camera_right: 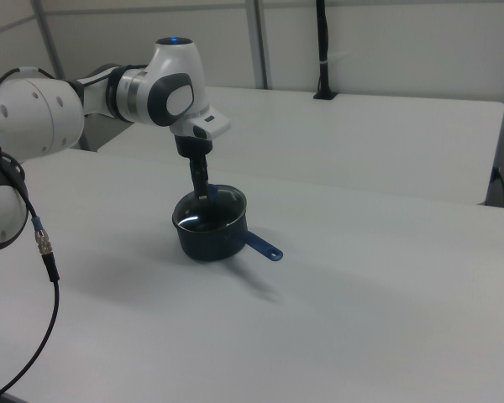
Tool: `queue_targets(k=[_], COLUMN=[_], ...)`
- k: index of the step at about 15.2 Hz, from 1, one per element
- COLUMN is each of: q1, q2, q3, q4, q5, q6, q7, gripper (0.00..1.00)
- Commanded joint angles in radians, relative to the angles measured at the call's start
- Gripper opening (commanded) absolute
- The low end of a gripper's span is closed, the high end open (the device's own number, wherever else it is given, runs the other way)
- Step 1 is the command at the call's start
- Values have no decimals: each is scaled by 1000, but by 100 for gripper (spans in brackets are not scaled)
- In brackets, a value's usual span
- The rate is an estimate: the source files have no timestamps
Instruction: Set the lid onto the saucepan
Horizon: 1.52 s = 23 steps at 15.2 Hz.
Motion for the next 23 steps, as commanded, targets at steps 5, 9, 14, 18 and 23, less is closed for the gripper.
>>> queue_targets(k=[5, 9, 14, 18, 23], q1=[4, 13, 27, -19, -19], q2=[-116, -220, -453, -551, -552], q3=[-16, -5, 0, -20, -32], q4=[-32, -87, -261, -262, -255], q5=[27, 16, 7, 8, 8], q6=[-111, -186, -270, -377, -380], q7=[-165, -373, -805, -1034, -1030], gripper=[100, 100, 100, 100, 100])
